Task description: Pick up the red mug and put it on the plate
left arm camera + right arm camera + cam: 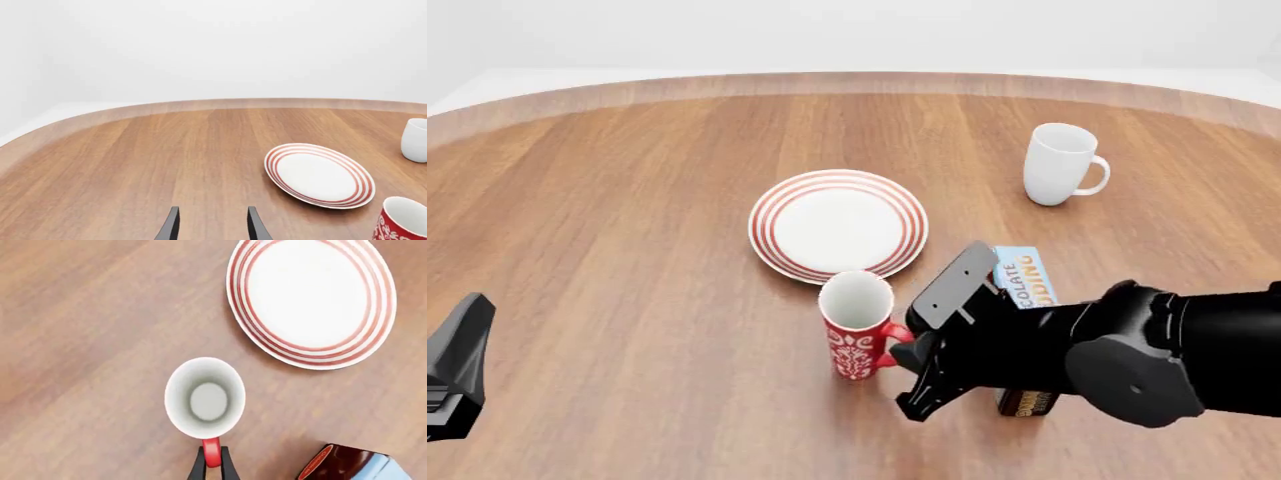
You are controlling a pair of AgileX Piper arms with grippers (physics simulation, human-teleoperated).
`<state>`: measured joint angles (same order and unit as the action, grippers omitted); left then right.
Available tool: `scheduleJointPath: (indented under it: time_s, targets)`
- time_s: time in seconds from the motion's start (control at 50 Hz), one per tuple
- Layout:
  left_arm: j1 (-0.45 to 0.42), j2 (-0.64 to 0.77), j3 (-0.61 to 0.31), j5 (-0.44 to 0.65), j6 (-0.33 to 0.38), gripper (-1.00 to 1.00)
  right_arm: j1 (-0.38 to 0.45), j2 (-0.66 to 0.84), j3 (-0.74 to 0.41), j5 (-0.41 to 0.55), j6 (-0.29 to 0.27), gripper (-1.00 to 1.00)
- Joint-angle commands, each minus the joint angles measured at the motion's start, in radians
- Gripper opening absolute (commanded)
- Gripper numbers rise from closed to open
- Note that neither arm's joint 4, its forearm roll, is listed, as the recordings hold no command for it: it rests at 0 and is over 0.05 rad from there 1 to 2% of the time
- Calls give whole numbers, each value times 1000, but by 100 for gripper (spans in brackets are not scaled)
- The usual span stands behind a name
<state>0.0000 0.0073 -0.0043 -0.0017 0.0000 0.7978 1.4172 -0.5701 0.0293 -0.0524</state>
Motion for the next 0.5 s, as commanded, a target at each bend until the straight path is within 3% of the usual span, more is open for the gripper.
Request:
scheduleJointPath:
  time_s: [0.02,0.22,0.5]
  targets:
    - [0,0,0,0,0,100,-13,-93,-23,57,-14,-100]
    - [0,0,0,0,0,100,-43,-162,-103,151,-52,-100]
    - [0,0,0,0,0,100,-87,-164,-206,202,-88,-100]
